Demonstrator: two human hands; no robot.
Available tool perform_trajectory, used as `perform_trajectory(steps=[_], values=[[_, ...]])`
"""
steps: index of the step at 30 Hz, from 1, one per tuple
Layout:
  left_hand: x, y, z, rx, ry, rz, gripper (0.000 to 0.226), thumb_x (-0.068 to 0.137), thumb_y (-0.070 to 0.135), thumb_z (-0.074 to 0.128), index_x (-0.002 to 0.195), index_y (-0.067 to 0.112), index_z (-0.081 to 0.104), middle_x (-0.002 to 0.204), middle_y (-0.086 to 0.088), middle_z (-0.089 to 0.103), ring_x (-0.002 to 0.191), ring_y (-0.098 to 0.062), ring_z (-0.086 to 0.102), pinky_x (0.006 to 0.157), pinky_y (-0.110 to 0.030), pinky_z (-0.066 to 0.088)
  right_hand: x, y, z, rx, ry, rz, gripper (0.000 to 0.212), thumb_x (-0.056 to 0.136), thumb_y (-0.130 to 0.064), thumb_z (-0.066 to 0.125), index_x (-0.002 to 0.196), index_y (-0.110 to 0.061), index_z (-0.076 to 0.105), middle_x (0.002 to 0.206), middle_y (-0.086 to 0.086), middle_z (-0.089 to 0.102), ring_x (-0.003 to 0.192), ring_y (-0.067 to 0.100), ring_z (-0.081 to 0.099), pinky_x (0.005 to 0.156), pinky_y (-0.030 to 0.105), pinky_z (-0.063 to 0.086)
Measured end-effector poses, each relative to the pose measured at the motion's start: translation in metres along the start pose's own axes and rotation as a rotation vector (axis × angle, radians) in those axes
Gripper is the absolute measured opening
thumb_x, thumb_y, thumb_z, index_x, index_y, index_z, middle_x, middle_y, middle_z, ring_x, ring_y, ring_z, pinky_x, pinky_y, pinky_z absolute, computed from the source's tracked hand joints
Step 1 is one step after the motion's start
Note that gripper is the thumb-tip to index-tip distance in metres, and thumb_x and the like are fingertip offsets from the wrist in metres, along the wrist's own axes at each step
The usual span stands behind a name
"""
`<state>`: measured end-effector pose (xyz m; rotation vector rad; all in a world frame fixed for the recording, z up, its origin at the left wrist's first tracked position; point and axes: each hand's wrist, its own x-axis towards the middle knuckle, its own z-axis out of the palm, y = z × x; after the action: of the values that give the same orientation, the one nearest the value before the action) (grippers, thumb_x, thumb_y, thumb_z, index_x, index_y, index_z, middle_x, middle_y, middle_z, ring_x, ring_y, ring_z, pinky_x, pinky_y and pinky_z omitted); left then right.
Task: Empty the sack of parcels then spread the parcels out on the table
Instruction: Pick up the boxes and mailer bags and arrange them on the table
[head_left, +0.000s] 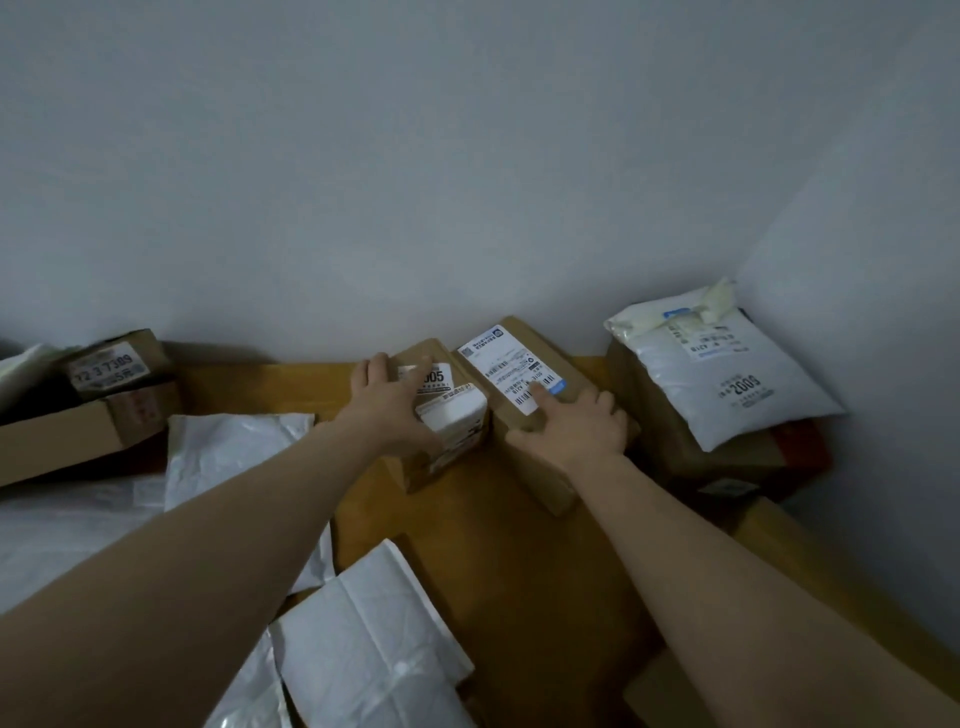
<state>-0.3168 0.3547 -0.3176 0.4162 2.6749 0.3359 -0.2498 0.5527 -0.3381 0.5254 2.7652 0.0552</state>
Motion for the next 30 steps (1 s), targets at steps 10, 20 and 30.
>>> perform_trajectory(steps=[10, 20, 30], values=[[-0.004, -0.004, 0.000, 0.034, 0.044, -0.055, 0.112, 0.069, 0.047, 0.075, 0.151, 0.026, 0.002, 0.151, -0.012, 0.007, 0.141, -0.035, 0.005, 0.113, -0.048, 0.022, -0.006, 0.011, -0.001, 0.164, -0.253, 0.025, 0.104, 0.064, -0.087, 0.048, 0.142, -0.054, -0.012, 0.155, 0.022, -0.009, 0.140, 0.047, 0.006, 0.108, 0.060, 0.017], [-0.023, 0.009, 0.013, 0.132, 0.267, -0.090, 0.073, 0.090, 0.035, 0.055, 0.149, 0.021, 0.015, 0.157, -0.017, 0.001, 0.144, -0.037, -0.007, 0.116, -0.052, 0.010, -0.014, 0.003, 0.009, 0.254, 0.006, 0.218, 0.074, 0.097, -0.055, 0.019, 0.151, -0.009, 0.000, 0.156, 0.024, 0.000, 0.145, 0.040, -0.001, 0.118, 0.052, 0.005], [-0.094, 0.148, 0.064, -0.312, -0.194, 0.226, 0.044, 0.095, 0.031, 0.050, 0.135, 0.016, 0.046, 0.131, -0.006, 0.054, 0.113, -0.021, 0.054, 0.086, -0.026, 0.046, -0.118, 0.147, -0.014, 0.542, 0.352, 0.232, 0.020, 0.088, -0.015, 0.052, 0.104, -0.018, 0.062, 0.116, 0.006, 0.058, 0.103, 0.024, 0.057, 0.084, 0.033, 0.047]])
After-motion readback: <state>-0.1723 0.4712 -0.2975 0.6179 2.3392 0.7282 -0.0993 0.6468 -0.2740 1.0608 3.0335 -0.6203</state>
